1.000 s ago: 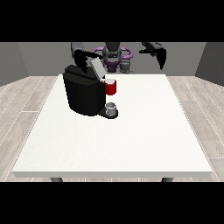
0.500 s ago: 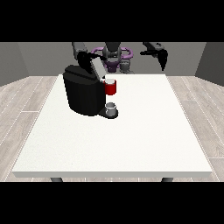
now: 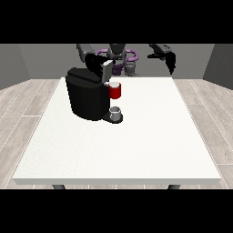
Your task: Insert the coffee pod into the coffee machine and close the lid
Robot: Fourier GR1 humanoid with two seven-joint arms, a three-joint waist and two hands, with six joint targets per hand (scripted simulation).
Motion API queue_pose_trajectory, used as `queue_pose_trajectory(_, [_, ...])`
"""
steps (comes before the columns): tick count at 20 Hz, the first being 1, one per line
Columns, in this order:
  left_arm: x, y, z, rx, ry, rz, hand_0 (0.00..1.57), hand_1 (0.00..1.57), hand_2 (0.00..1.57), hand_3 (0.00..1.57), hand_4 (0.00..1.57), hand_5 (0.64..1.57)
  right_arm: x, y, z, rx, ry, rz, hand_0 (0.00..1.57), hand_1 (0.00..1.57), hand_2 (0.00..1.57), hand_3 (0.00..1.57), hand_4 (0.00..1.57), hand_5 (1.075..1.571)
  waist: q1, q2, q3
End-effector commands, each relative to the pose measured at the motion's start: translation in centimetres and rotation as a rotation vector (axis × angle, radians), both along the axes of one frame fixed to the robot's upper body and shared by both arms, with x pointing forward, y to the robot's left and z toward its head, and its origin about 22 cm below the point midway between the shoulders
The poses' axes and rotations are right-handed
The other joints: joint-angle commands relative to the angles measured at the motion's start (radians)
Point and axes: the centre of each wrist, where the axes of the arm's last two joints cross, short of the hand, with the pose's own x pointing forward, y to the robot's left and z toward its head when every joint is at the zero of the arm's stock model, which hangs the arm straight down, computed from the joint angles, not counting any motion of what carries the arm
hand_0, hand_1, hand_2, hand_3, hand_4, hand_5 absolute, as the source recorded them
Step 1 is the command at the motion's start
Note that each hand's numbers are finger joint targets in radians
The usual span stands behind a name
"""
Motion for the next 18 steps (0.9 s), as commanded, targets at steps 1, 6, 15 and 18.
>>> queue_pose_trajectory(1, [1.1, 0.1, -0.3, 0.006, -0.019, 0.050, 0.00, 0.00, 0.00, 0.00, 0.16, 1.571, 0.9, 2.4, 3.0, -0.046, -0.013, 0.056, 0.00, 0.00, 0.00, 0.00, 0.14, 1.571, -0.034, 0.019, 0.0003])
queue_pose_trajectory(6, [1.0, -0.7, 0.0, -0.010, -0.001, -0.003, 0.00, 0.00, 0.00, 0.00, 0.12, 1.571, 1.8, 2.1, 4.7, -0.108, -0.061, 0.054, 0.00, 0.00, 0.00, 0.00, 0.12, 1.571, 0.005, 0.019, 0.0005])
queue_pose_trajectory(15, [-0.4, -1.0, -0.6, 0.013, -0.049, -0.044, 0.00, 0.00, 0.00, 0.00, 0.20, 1.571, 1.8, 4.5, 3.7, -0.051, -0.072, 0.063, 0.00, 0.00, 0.00, 0.00, 0.13, 1.571, 0.036, -0.016, 0.0006])
queue_pose_trajectory(18, [-1.1, -3.2, -1.5, -0.004, -0.052, -0.004, 0.00, 0.00, 0.00, 0.00, 0.19, 1.571, 0.0, 4.8, -0.1, -0.032, -0.080, 0.134, 0.00, 0.00, 0.00, 0.00, 0.13, 1.571, 0.002, -0.053, 0.0008])
